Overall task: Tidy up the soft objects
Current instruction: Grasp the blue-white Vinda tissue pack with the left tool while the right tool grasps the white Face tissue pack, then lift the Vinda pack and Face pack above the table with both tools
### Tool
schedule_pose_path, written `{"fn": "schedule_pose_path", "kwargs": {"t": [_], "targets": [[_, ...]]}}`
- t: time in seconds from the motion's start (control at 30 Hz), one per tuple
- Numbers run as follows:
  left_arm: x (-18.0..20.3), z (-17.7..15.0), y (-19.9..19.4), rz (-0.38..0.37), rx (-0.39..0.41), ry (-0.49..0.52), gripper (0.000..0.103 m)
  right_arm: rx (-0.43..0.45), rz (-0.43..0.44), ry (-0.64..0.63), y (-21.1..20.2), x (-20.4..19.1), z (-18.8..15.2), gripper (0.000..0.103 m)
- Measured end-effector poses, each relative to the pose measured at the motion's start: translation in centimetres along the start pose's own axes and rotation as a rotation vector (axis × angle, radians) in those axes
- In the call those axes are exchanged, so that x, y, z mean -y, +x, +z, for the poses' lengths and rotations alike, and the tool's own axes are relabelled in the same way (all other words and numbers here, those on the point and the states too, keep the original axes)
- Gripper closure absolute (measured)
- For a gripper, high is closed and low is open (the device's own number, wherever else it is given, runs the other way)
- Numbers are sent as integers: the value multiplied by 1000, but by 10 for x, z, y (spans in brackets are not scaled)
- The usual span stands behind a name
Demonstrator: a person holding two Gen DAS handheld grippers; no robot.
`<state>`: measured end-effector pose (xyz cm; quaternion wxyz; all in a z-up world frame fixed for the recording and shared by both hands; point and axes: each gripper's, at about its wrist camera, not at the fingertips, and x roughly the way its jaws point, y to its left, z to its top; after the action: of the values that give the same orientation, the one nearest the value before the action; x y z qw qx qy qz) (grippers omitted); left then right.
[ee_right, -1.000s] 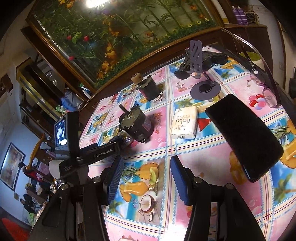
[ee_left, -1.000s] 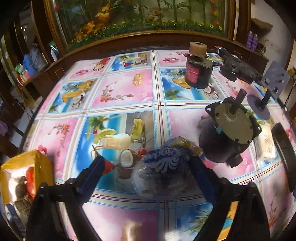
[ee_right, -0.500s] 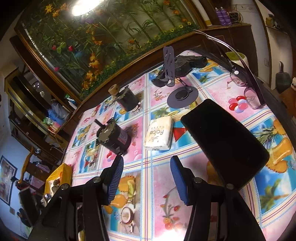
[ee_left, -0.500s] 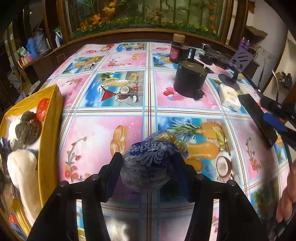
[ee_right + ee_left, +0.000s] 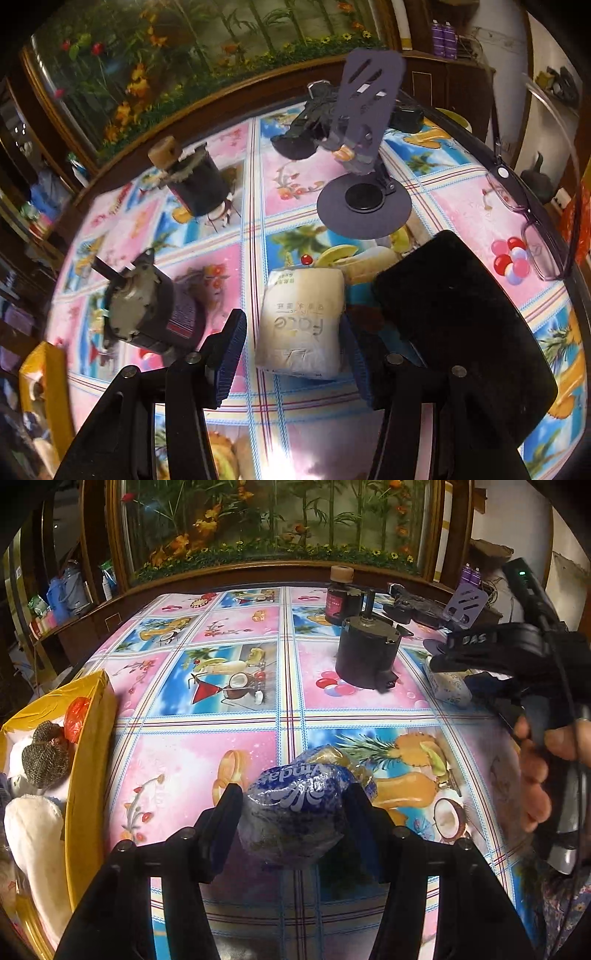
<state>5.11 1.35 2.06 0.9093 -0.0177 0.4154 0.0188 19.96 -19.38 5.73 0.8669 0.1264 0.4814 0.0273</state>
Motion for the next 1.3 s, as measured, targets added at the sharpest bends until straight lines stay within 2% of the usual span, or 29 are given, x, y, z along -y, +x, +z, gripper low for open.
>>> {"fn": "schedule_pose_path", "kwargs": {"t": [0.03, 0.07, 0.17, 0.3, 0.43, 0.57, 0.63, 0.7, 0.8, 0.9, 0.97, 1.03, 1.17, 1.3], "targets": [[-1, 0, 0, -3, -2, -3, 46, -2, -27, -28, 3, -4, -2, 48], [-1, 1, 0, -7, -5, -8, 46, 7, -60, -52, 4, -7, -5, 55], [-3, 0, 0, -15, -7, -13, 46, 11, -86, -79, 0, -8, -11, 58], [-5, 0, -1, -25, -10, -23, 46, -23, 5, -77, -19, -7, -32, 59], [-6, 0, -1, -29, -11, -29, 46, -32, 108, -173, -41, -32, -75, 59], [-5, 0, -1, -13, -8, -21, 47, -32, 116, -277, -47, -53, -105, 58], [-5, 0, -1, -9, -8, -22, 47, -25, 111, -288, -49, -53, -106, 58], [-5, 0, -1, -8, -8, -20, 47, -30, 142, -266, -50, -49, -104, 55], [-7, 0, 0, 18, -12, -19, 36, -23, 119, -269, -52, -50, -103, 54], [-8, 0, 1, 22, -10, -18, 35, -30, 127, -263, -51, -49, -101, 54], [-7, 0, 1, 20, -4, -3, 44, -42, 117, -267, -46, -49, -102, 54], [-5, 0, -1, 32, 8, 15, 48, -35, 115, -273, -46, -50, -102, 54], [-9, 0, -5, 22, 30, -12, 51, -18, 141, -256, -50, -48, -101, 58], [-13, 1, -17, 22, 87, -43, 51, 45, 166, -241, -63, -46, -97, 58]]}}
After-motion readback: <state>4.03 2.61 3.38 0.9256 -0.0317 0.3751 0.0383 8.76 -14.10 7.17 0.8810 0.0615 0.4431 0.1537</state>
